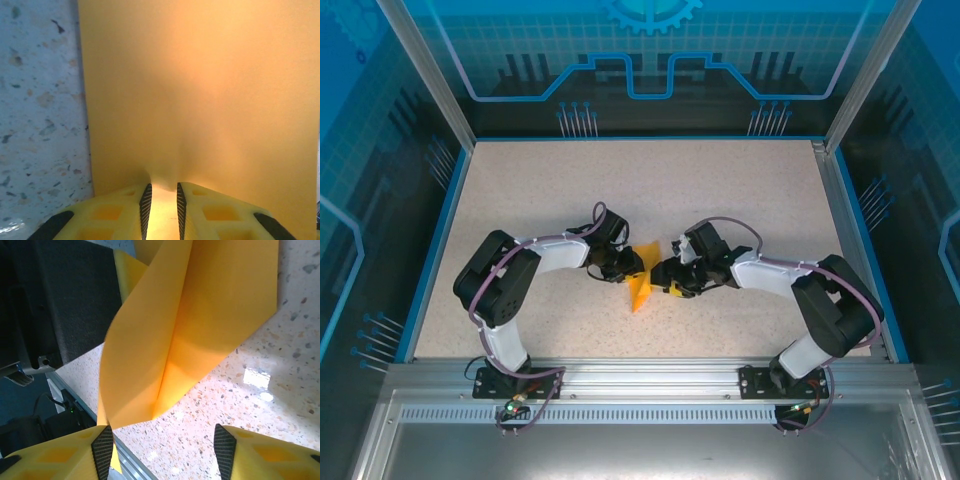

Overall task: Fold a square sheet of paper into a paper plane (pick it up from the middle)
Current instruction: Third fold the triangle at the center of the table.

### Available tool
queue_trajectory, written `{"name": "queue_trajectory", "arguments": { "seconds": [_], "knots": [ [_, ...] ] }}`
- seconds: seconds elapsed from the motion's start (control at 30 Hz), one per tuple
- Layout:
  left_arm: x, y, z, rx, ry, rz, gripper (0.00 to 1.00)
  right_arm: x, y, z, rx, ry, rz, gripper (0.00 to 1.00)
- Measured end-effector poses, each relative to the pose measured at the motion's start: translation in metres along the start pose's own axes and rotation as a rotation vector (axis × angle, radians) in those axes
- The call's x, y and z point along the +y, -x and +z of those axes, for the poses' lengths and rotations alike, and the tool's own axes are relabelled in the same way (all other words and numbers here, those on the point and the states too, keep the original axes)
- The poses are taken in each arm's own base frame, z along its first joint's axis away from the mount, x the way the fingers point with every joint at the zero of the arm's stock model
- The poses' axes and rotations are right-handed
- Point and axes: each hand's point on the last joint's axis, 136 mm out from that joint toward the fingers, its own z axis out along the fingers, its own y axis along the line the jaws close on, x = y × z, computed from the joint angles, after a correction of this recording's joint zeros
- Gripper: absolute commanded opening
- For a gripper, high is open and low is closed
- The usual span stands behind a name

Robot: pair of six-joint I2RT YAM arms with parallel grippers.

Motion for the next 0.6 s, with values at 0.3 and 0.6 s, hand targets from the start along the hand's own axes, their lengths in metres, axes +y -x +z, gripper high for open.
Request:
{"name": "queue_trajectory", "arguments": {
  "seconds": [0.3, 0.6],
  "knots": [
    [0.0001, -0.0001, 0.0, 0.0, 0.0, 0.003, 0.27, 0.0011, -0.0023, 0.0016, 0.02, 0.011, -0.001, 0.59],
    [-0.0004, 0.0, -0.0005, 0.002, 0.002, 0.002, 0.27, -0.0029, 0.0013, -0.002, -0.001, 0.045, 0.035, 0.59]
  ]
}}
